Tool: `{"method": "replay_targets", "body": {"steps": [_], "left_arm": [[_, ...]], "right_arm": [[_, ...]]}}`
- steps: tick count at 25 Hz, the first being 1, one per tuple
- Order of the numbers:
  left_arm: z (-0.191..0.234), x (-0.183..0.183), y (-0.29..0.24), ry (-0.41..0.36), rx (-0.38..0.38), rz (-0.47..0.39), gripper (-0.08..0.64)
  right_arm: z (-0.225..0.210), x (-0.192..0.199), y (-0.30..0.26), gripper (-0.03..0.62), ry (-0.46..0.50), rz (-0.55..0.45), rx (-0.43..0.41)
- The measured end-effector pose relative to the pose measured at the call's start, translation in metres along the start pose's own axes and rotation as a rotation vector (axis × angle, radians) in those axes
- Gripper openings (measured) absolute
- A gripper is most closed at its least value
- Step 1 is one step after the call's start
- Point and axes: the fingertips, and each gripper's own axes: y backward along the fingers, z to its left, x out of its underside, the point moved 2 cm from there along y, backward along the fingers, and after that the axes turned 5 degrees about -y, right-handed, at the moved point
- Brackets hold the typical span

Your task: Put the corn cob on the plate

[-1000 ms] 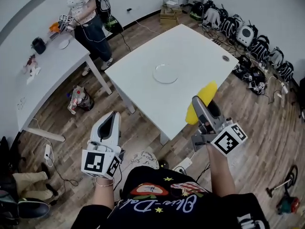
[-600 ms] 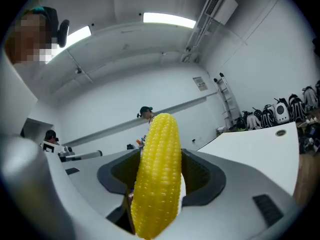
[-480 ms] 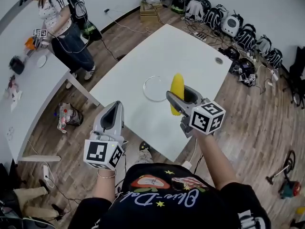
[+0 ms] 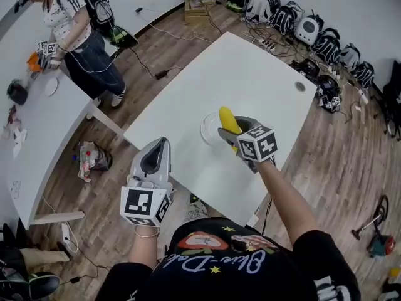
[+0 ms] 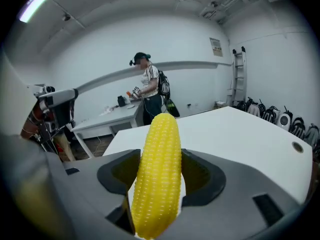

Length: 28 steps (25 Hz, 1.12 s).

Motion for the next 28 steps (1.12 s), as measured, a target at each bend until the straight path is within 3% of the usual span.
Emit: {"method": "replay_targets", "body": {"steps": [7,12,16,23,28], "left_arm": [[0.021,0.01,-0.003,0.003,-0.015,0.004,-0.011],[0.041,0.017,-0.003,0.106,-0.026,0.002,-0.011],[0.052,0.019,-0.002,0.123,-0.049,0.002,-0.011],[0.058,0.023,0.001,0.145,-0.063,0.011,-0.011],[0.055,0.02,0.001,0.136,-0.055,0.017,-0.011]], "right_arm": [[-0.016,0.017,-0.051,0.264,0.093,0.243,0.017],[-0.029,0.025,-0.076,0.264,0.101,0.335,0.046],[-0.033,0.034,-0.085,0.264,0.119,0.403,0.04],[-0.032,0.044,-0.092,0.264,0.121,0.414,0.024],[-0.031,0.035,-0.085,0.264,0.066,0.317,0.001]]}}
